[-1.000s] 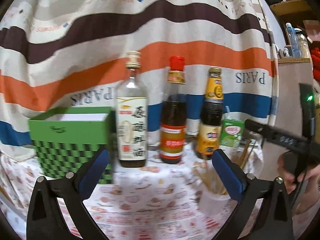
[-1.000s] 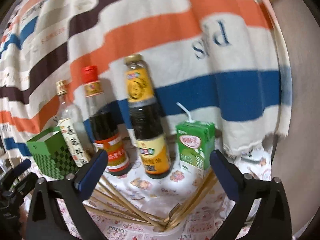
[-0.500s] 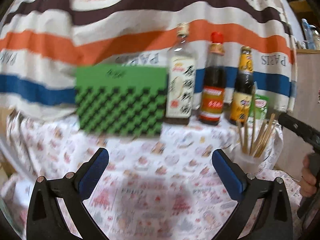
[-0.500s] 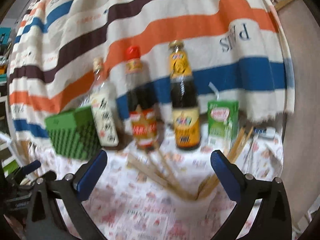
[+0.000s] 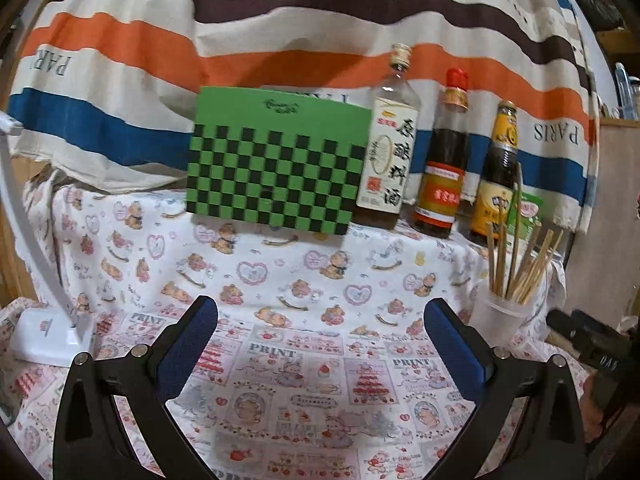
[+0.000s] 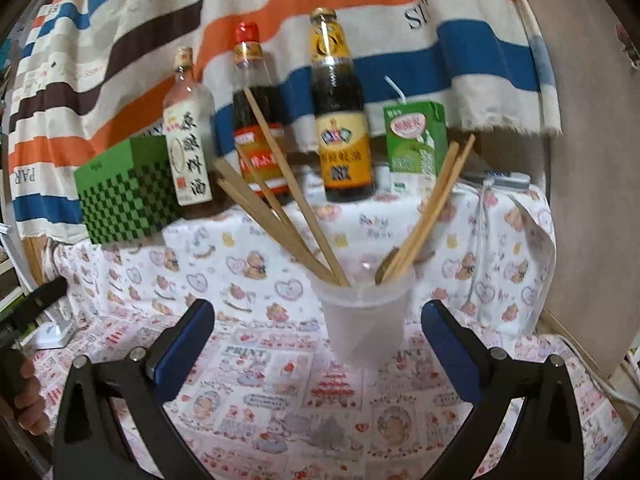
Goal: Organize utensils
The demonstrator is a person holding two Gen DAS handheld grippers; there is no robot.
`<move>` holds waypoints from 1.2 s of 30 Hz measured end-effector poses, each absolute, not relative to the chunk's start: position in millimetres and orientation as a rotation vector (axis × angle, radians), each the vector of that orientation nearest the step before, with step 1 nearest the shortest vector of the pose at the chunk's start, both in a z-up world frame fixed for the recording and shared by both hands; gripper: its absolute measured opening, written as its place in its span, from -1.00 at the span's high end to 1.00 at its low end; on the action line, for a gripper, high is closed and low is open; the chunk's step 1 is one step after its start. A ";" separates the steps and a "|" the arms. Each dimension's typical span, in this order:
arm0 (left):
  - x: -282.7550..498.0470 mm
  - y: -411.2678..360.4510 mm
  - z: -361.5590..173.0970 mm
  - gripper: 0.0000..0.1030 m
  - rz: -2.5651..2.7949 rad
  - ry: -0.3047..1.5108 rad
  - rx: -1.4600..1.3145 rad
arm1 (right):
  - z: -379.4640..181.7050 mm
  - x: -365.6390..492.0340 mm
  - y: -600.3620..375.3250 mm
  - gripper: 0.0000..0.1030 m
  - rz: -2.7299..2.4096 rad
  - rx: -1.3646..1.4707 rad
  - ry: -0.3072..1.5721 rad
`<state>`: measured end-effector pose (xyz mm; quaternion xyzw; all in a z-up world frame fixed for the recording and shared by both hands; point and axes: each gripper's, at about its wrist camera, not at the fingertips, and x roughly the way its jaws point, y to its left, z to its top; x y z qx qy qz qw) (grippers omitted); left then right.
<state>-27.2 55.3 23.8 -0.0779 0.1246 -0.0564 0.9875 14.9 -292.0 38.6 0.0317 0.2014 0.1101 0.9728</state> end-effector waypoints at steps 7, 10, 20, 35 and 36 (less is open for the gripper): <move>-23.0 57.4 20.2 -0.99 -0.061 0.256 -0.157 | 34.1 11.7 -286.6 -1.00 0.218 0.010 0.375; -23.7 54.0 18.5 -0.99 -0.058 0.233 -0.125 | 35.2 9.5 -286.7 -1.00 0.188 0.004 0.361; -27.3 27.1 12.9 -0.99 -0.078 0.217 0.016 | 33.6 13.4 -285.4 -1.00 0.133 -0.024 0.378; -13.2 11.4 4.0 -0.99 -0.072 0.322 0.045 | 32.8 14.4 -281.1 -1.00 0.156 -0.036 0.390; -13.0 10.7 4.0 -0.99 -0.077 0.323 0.048 | 32.8 14.3 -280.8 -1.00 0.155 -0.037 0.390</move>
